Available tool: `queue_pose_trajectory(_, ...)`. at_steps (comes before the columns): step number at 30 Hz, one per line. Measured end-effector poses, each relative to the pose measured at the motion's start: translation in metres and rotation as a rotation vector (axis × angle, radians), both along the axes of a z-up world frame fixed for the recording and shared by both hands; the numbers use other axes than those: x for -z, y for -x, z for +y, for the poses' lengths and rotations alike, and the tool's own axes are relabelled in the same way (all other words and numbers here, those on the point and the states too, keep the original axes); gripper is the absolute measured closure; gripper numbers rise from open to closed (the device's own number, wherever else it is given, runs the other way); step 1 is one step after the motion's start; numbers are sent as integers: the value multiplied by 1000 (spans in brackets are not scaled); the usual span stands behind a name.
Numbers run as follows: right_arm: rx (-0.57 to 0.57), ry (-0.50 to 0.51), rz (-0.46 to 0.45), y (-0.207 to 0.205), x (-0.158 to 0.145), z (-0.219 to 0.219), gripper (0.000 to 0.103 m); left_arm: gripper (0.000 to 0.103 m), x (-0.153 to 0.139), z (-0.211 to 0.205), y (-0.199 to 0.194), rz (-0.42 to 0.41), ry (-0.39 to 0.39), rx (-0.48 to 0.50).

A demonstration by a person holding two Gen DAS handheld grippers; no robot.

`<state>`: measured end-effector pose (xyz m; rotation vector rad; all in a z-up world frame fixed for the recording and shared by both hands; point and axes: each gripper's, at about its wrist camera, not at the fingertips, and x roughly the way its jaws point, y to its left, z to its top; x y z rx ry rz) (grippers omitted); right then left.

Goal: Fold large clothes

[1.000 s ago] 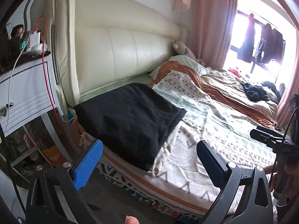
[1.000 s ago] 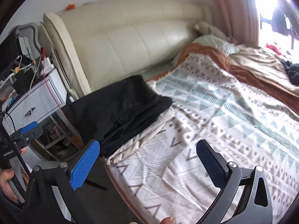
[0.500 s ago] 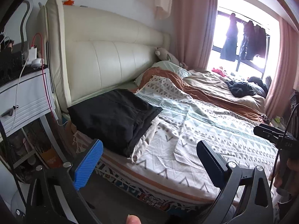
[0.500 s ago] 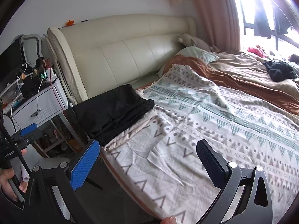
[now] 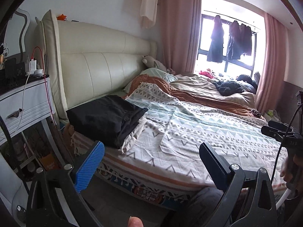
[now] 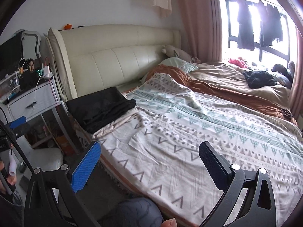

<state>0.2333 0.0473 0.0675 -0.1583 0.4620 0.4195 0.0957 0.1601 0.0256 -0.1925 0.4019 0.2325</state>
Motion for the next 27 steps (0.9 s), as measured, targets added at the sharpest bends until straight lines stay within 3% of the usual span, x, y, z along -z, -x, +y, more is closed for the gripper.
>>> queue_pose_trajectory(8,24,-25,-62,71,9,-19,0,1,14,-23,44,-19,-15,22)
queue_pose_trajectory(15,68,-55,-101,125,41,-33,0,1,32,-40,78,-37,-26,32)
queue_pose_trajectory(20,106,-130,-70,142,62,-52,0,1,40,-47,88,-35,-13,49)
queue_pose_trajectory(27,153,-177,-53,150,70,-63,0,1,39,-59,96,-65,-17,82)
